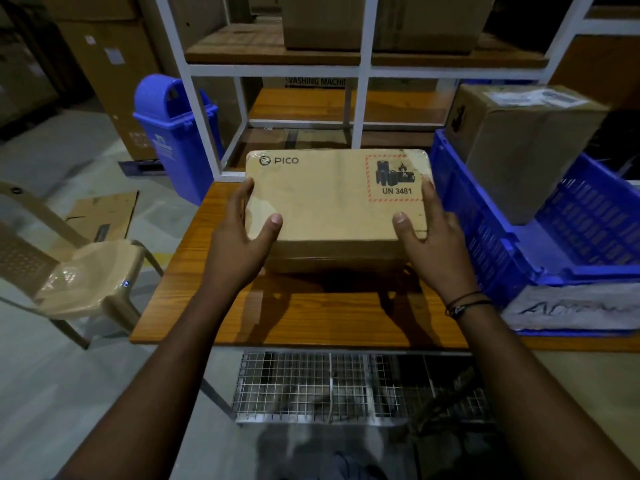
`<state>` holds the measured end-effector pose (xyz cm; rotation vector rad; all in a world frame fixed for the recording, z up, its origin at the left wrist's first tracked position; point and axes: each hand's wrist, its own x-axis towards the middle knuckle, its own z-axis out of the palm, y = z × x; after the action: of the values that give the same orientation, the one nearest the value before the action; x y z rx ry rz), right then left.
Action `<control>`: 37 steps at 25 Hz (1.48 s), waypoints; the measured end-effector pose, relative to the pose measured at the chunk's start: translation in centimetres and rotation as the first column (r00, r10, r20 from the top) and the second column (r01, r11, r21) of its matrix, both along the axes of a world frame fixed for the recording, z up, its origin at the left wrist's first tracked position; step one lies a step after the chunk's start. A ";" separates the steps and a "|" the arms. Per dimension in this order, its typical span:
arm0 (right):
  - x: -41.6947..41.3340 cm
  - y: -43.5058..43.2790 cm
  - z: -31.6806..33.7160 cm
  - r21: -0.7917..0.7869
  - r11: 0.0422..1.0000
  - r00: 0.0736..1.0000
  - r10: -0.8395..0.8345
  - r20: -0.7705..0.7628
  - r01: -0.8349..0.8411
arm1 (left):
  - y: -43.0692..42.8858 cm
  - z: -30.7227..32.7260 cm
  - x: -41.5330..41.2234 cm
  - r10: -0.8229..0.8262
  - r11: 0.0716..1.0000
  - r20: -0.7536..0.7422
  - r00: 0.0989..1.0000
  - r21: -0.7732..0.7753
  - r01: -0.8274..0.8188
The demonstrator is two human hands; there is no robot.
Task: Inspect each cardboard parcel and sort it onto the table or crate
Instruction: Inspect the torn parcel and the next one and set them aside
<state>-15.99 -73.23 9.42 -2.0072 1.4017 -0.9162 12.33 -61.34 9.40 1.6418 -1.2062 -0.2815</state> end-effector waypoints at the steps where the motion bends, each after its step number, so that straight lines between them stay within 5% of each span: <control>1: 0.1 0.0 0.0 -0.006 1.000 0.999 0.011 0.032 -0.011 | 0.0 -0.1 -0.2 0.025 1.000 0.012 1.000 -0.015 -0.025; 8: -0.4 -1.5 0.7 -0.149 0.988 0.982 -0.018 0.187 0.046 | -0.2 1.3 0.3 0.081 0.968 0.090 0.993 -0.243 -0.057; 16: 0.2 -2.9 -0.6 -0.072 0.989 0.979 -0.119 0.167 0.132 | -2.1 -0.9 -0.9 0.053 0.989 0.166 0.985 -0.148 -0.028; 22: -0.3 -1.3 -5.2 0.080 0.996 0.996 -0.034 -0.079 0.040 | -1.8 -5.1 -1.9 0.052 0.997 0.176 0.983 0.042 -0.060; 25: -0.5 -0.6 -5.2 0.079 0.997 0.998 -0.021 0.055 0.017 | -1.3 -4.8 -2.6 0.088 0.996 0.067 0.994 -0.020 -0.087; 31: -1.4 -1.5 -1.1 -0.162 0.977 0.952 -0.084 0.294 0.137 | -0.7 0.0 -2.4 0.087 0.973 -0.015 0.996 -0.215 -0.089; 37: -0.9 -2.5 0.6 -0.110 0.982 0.937 -0.107 0.331 0.151 | -1.4 1.0 -1.6 0.041 0.993 -0.043 0.998 -0.109 -0.046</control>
<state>-16.93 -75.74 10.00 -1.7678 1.3259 -1.3635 10.77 -62.75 10.43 1.5572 -1.1341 -0.2163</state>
